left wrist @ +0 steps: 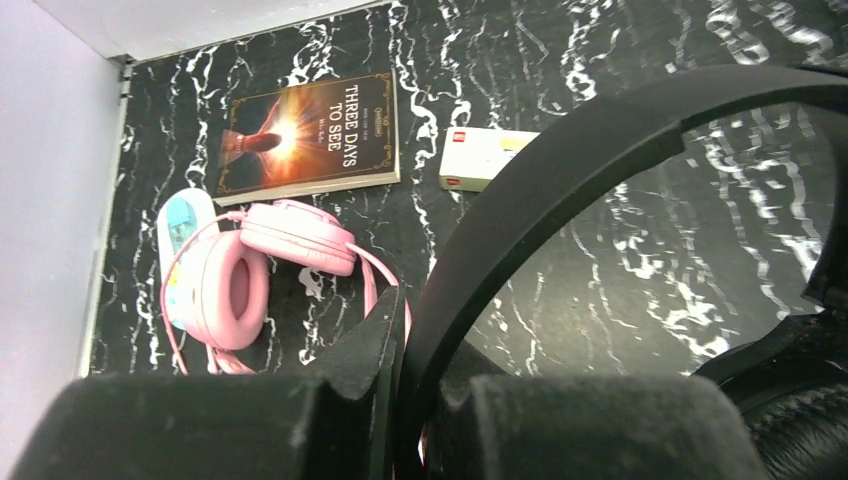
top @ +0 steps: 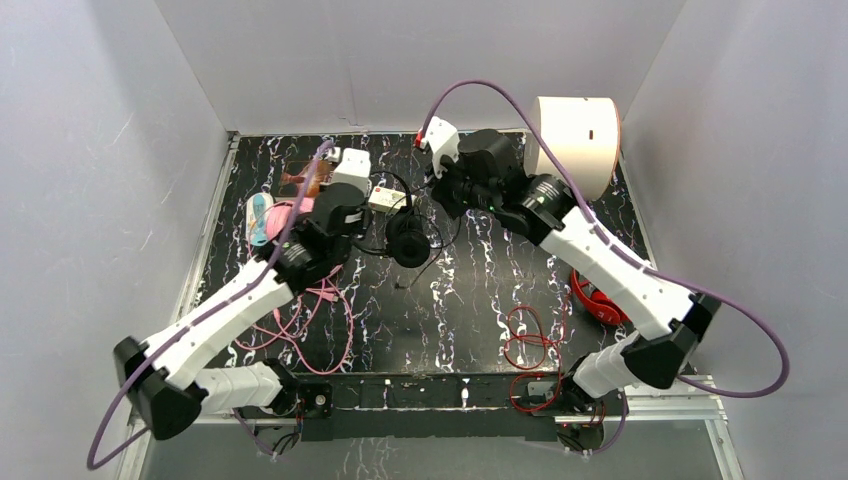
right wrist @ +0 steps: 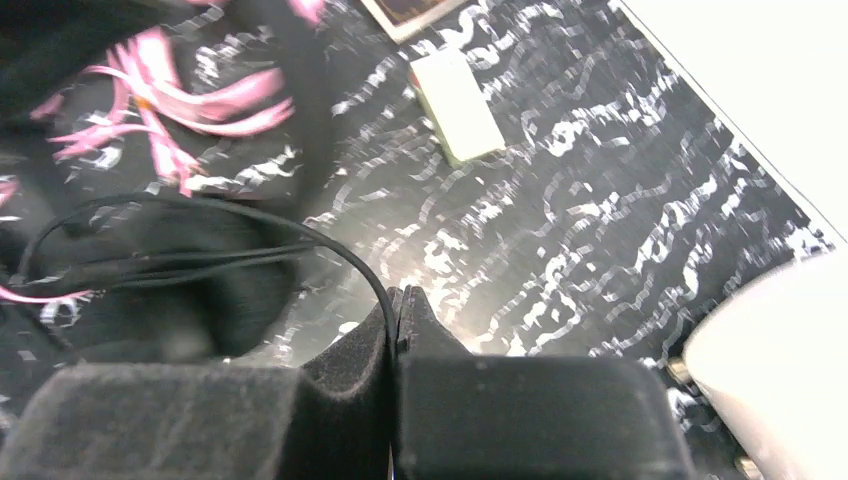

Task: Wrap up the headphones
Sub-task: Wrap the headphones cable around the headphones.

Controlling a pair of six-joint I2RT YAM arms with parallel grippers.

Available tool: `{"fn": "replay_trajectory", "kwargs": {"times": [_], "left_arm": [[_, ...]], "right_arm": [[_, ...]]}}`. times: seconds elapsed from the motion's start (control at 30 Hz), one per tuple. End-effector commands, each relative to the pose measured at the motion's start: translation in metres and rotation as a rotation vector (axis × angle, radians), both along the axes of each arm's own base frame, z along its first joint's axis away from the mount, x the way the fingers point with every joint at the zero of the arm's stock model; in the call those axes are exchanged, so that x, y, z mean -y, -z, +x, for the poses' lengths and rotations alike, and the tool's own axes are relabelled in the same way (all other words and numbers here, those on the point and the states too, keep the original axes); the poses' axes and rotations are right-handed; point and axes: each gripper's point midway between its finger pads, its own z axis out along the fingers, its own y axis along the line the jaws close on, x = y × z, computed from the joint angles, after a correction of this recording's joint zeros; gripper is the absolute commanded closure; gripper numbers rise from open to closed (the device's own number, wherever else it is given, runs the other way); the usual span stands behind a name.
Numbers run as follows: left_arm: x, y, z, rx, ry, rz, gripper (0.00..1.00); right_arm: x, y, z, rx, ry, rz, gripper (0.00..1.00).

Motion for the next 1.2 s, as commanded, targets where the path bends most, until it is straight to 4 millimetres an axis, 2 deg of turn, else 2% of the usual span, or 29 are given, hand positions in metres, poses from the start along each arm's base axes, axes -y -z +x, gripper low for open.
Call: {"fn": "replay_trajectory", "kwargs": {"times": [0.0,0.07,0.17,0.23,0.37,0.5,0.57,0.73,0.9,0.97,1.03,1.17], "left_arm": [[-0.003,-0.011,-0.032,-0.062,0.048,-0.148,1.0],[-0.003,-0.017,-0.039,-0.078,0.071,-0.174,1.0],[0.019,-0.028,-0.054,-0.117,0.213,-0.245,1.0],[0.026,-0.037,-0.062,-0.125,0.265,-0.284,1.0],[0.037,-0.065,-0.076,-0.12,0.323,-0.415,1.0],[0.057,-0.1,-0.087,-0.127,0.371,-0.622,1.0],[0.064,-0.112,-0.089,-0.138,0.355,-0.729,1.0],[0.08,-0.136,-0.084,-0.151,0.313,-0.944,1.0],[0.091,-0.166,-0.073,-0.1,0.313,-1.082,1.0],[0.092,-0.175,-0.067,-0.078,0.305,-1.097,1.0],[0.092,-0.179,-0.06,-0.068,0.274,-1.095,1.0],[0.081,-0.189,-0.054,-0.038,0.195,-1.12,1.0]], "right_arm": [[0.023,0.0,0.037,0.084,0.082,-0.045,0.94],[0.026,0.008,0.045,0.075,0.071,-0.009,0.93],[0.028,0.02,0.057,0.036,0.047,0.032,0.92],[0.033,0.03,0.069,0.022,0.066,0.035,0.91],[0.027,0.048,0.075,-0.017,0.024,0.066,0.84],[0.007,0.065,0.065,-0.066,-0.064,0.152,0.8],[-0.006,0.067,0.055,-0.094,-0.119,0.239,0.79],[-0.037,0.057,0.026,-0.177,-0.255,0.546,0.8],[-0.054,0.05,0.006,-0.226,-0.33,0.807,0.81],[-0.059,0.051,0.0,-0.239,-0.358,0.85,0.81],[-0.058,0.059,-0.001,-0.259,-0.337,0.848,0.77],[-0.035,0.089,0.009,-0.3,-0.183,0.762,0.67]]}}
